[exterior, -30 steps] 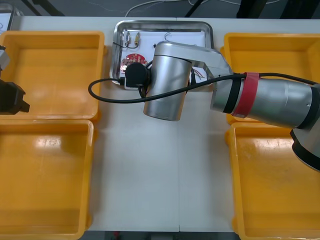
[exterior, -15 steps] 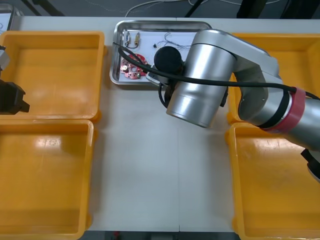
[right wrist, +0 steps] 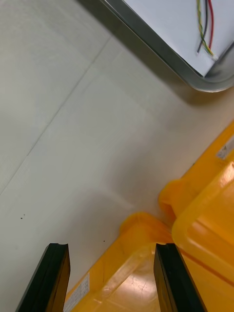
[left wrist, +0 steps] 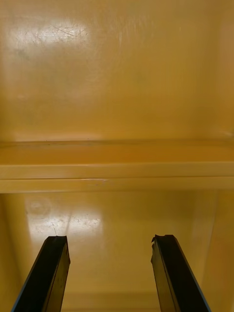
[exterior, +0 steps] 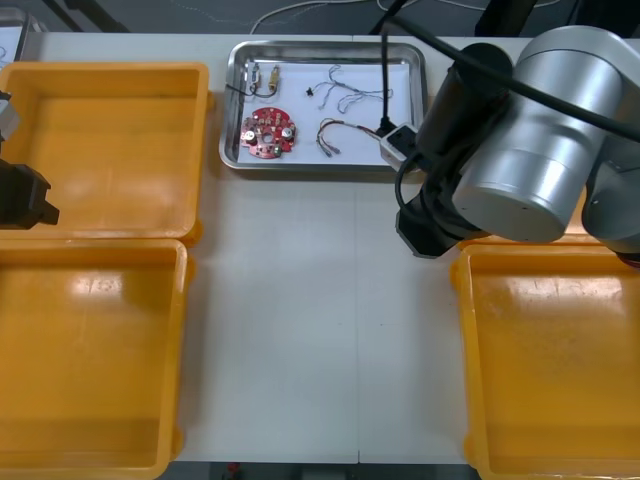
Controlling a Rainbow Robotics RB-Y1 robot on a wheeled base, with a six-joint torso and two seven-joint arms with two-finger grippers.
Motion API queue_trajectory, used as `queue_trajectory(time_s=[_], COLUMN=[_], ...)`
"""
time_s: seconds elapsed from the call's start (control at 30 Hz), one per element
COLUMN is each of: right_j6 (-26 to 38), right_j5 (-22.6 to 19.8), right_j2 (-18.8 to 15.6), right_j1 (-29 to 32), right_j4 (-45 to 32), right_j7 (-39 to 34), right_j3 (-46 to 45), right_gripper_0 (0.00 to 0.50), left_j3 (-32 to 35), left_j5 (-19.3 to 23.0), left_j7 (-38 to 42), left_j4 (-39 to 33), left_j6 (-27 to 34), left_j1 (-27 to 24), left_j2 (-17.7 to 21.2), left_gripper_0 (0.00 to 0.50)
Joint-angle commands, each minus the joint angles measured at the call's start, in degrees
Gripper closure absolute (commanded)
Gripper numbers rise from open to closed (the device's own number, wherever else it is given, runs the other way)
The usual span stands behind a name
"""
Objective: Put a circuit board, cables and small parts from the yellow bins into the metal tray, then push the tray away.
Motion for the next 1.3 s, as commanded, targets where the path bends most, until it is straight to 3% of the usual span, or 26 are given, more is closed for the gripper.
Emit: queue_trajectory(time_s=[0.03, 0.4, 0.63, 0.87, 1.03, 1.3], right_j6=[0.84, 1.11, 1.11, -0.12, -2.14, -5.92], right_j5=[-3.51, -7.73, -10.54, -11.69, -11.07, -9.93], right_j2=[-5.55, -13.63, -17.15, -18.20, -18.20, -17.76], right_j1=[4.01, 14.38, 22.03, 29.32, 34.33, 37.50], right_j4=[-3.98, -8.47, -10.49, -11.28, -10.49, -6.44], right_j7=[-8.17, -17.05, -17.14, -15.38, -8.88, -3.43], right_j3=[-5.87, -16.68, -25.73, -33.82, -39.53, -41.64], right_gripper_0=[0.000, 0.000, 0.000, 0.000, 0.000, 0.000], left_j3=[1.87, 1.87, 1.87, 1.87, 1.87, 1.87], left_j5=[-0.48, -0.48, -0.48, -0.48, -0.48, -0.48], left_j7=[3.69, 3.69, 3.69, 3.69, 3.69, 3.69], left_j4=[-0.29, -0.29, -0.29, -0.29, -0.29, -0.29], left_j6=[0.36, 0.36, 0.36, 0.36, 0.36, 0.36], left_j1=[1.22, 1.22, 1.22, 1.22, 1.22, 1.22], left_j2=[2.38, 2.38, 2.38, 2.38, 2.38, 2.38], left_gripper_0=[0.000, 0.000, 0.000, 0.000, 0.000, 0.000])
